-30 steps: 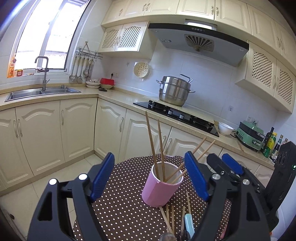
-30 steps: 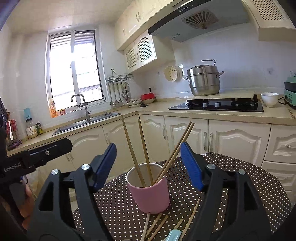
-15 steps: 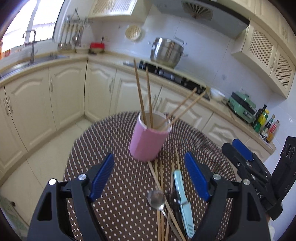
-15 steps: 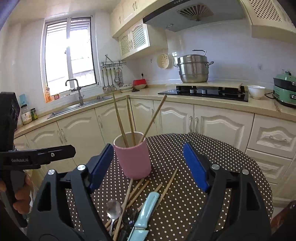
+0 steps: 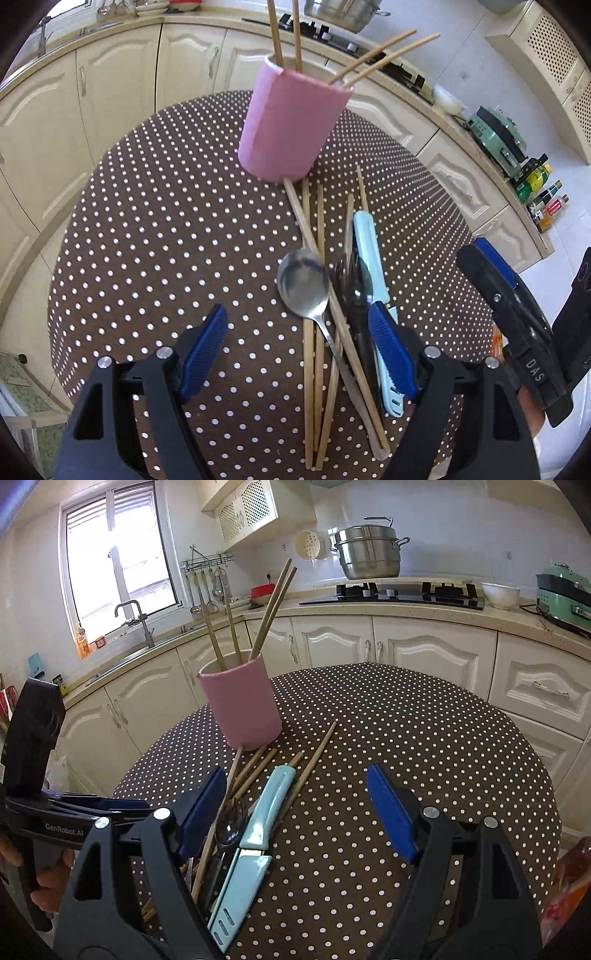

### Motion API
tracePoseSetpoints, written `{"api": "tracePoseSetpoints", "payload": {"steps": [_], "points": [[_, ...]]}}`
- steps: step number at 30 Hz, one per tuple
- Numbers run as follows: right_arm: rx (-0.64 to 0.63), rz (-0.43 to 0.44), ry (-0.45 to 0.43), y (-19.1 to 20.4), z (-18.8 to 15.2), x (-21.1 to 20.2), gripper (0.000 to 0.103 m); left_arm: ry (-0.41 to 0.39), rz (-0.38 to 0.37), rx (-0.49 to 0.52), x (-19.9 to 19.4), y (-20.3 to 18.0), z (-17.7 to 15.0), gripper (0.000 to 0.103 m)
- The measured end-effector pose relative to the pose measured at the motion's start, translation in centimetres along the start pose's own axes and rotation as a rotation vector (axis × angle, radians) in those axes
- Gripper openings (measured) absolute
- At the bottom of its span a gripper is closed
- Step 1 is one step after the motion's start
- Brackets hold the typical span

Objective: Organize utensils
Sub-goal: 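Grasp a chopstick with the left tool while the right tool grips the light-blue knife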

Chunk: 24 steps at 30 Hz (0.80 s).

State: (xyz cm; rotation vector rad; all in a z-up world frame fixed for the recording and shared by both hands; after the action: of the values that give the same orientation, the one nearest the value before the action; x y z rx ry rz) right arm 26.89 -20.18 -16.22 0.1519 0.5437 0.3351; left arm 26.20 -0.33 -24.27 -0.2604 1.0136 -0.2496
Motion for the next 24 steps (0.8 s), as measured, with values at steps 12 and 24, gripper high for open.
{"api": "tracePoseSetpoints", "payload": {"steps": [12, 24], "points": [[0.054, 0.02, 0.026, -0.6, -0.8, 0.7, 0.078, -0.005, -0.023, -0.072, 3.4, 0.1, 1.9, 0.06], [0.065, 0.021, 0.124, -0.7, -1.6, 2.5, 0.078, -0.024, -0.092, -0.09, 4.4, -0.9, 2.6, 0.004]]}}
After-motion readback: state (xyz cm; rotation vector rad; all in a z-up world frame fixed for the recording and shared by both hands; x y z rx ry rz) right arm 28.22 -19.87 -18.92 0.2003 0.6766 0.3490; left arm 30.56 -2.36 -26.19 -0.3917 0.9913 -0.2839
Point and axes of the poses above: each gripper's, at about its wrist camera, not at the fingertips, and x roughly the way its jaws point, y to its left, z to its top, the point moved 9 cm from there along x, roughly the way its jaws point, and after that the axes turned 2 degrees about -y, right-handed, at the moved point
